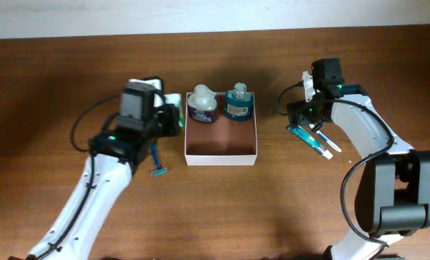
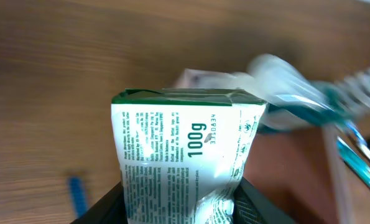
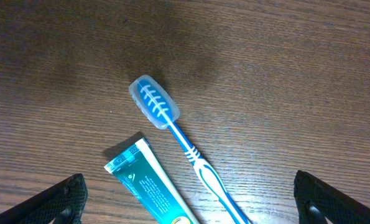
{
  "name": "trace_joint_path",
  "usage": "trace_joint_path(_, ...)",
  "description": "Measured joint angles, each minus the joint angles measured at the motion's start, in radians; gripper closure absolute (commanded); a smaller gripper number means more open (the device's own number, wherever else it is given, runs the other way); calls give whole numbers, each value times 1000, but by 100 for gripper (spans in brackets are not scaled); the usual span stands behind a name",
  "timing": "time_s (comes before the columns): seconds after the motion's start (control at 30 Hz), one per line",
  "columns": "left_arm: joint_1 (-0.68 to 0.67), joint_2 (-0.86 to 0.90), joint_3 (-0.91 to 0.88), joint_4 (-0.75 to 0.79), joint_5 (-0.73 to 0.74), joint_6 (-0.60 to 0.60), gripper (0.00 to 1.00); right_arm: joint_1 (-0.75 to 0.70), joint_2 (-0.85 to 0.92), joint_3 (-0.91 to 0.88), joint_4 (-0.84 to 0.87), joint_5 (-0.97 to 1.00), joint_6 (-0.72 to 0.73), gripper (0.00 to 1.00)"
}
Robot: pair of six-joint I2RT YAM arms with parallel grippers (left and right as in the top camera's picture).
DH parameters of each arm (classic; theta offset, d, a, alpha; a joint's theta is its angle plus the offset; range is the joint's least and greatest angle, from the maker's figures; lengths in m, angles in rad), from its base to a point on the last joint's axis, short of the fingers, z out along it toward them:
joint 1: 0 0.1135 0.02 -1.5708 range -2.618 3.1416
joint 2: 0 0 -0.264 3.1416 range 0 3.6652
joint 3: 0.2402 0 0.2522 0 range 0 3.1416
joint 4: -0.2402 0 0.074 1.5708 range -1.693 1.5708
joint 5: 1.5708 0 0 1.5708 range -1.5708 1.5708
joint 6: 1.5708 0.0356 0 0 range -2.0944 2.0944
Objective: Pack container
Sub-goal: 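Grasp the soap bar with the left gripper and lift it toward the box, then lower the soap bar into the box and open the left gripper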
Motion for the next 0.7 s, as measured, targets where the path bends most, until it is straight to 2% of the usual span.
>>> trace_joint_path(0.17, -118, 39, 0, 3, 2, -6, 65, 0, 0, 0, 0, 0, 0, 1)
trace_joint_path(0.43, -238, 230, 0, 104, -1, -36, 65, 0, 0, 0, 0, 0, 0, 2)
trace_joint_path(0.7, -244, 267, 0, 89, -45, -44, 65, 0, 0, 0, 0, 0, 0, 2)
